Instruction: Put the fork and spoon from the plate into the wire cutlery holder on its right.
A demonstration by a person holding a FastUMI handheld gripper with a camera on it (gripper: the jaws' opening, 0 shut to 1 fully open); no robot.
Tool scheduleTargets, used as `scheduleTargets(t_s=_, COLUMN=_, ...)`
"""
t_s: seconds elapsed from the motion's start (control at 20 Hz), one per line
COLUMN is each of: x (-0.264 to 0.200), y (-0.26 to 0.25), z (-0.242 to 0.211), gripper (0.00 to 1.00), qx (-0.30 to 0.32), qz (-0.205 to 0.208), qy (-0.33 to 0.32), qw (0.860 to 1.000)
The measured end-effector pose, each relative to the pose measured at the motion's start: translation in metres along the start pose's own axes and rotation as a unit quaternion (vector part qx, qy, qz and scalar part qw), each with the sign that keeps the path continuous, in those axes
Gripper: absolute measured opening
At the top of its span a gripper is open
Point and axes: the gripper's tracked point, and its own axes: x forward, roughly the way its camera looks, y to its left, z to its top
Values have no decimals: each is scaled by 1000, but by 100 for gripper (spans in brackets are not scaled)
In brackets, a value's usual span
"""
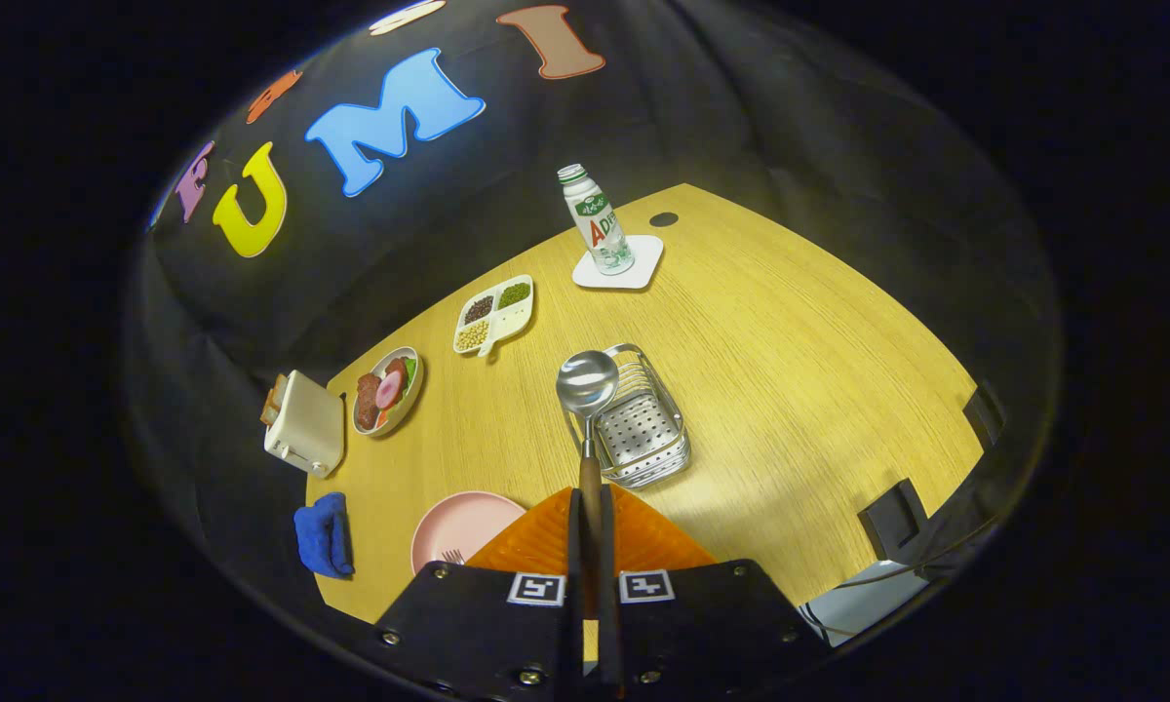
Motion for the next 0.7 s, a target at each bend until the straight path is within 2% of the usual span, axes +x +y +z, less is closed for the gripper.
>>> scheduleTargets(t_s=0.7, x=11, y=-15, z=-3, gripper=6, qx=15, qz=-19, qy=30, qw=999)
